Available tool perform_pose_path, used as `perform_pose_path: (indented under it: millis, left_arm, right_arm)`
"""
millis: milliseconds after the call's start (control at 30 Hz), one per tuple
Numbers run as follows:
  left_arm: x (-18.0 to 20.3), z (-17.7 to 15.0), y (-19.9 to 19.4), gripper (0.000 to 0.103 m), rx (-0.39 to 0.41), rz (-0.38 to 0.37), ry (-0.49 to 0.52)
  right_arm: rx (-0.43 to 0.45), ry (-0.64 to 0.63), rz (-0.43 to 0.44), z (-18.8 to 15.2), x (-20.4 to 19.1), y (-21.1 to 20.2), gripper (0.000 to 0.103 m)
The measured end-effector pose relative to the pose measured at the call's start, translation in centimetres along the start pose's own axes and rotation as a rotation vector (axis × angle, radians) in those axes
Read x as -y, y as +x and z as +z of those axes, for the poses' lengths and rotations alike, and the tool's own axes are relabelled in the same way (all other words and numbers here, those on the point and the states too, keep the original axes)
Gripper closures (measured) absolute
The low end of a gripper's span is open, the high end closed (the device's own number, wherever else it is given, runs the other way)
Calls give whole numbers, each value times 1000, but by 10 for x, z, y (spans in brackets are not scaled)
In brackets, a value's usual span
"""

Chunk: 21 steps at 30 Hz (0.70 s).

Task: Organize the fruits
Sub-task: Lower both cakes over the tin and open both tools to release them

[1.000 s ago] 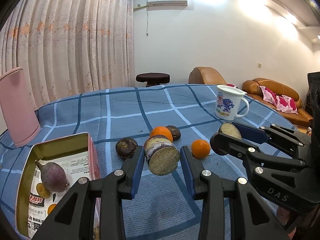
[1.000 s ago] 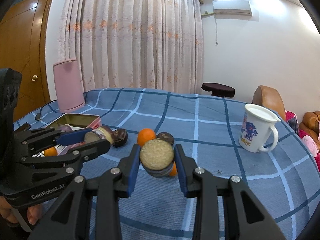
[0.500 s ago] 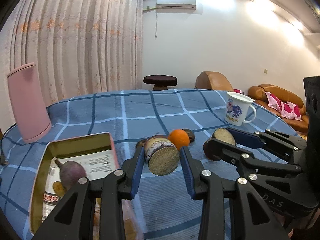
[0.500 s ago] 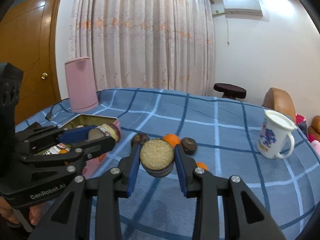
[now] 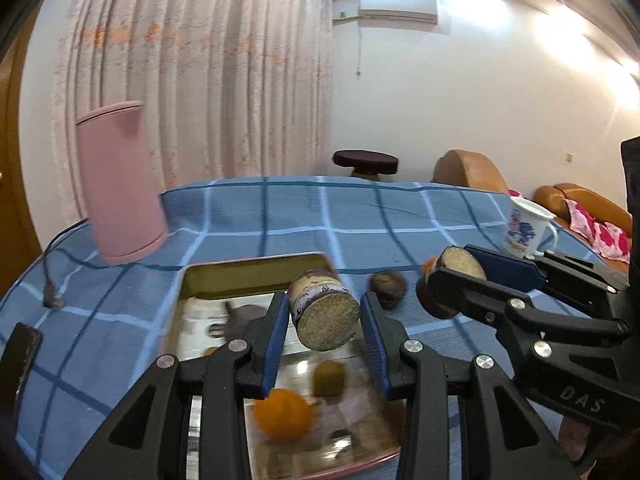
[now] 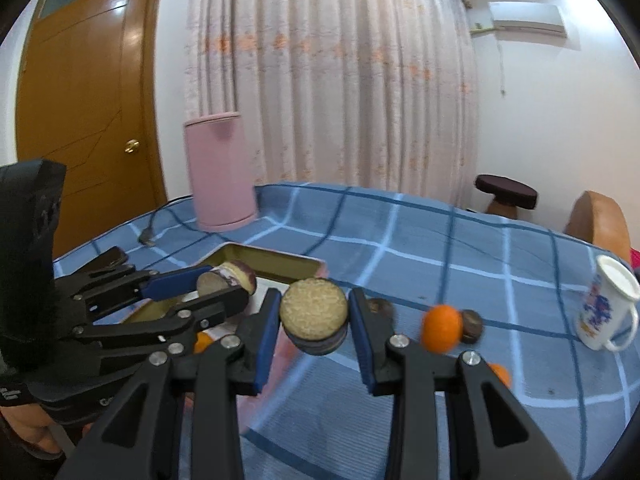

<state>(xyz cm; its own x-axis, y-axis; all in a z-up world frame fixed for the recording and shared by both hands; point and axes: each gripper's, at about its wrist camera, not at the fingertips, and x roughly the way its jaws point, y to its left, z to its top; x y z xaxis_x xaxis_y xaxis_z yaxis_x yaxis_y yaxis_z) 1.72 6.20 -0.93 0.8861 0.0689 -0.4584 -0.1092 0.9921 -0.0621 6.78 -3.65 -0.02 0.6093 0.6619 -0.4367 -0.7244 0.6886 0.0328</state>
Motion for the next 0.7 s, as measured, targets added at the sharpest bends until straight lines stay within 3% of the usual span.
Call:
perform_pose_path:
  millis: [267, 700]
  left_arm:
    - [-42, -9, -2, 64, -28, 60, -64]
    - [-58, -17, 3, 64, -75, 99, -66]
  right_arm:
    - [-66, -52, 84, -9, -39, 29, 66]
    - [-153, -53, 170, -16, -51, 53, 65]
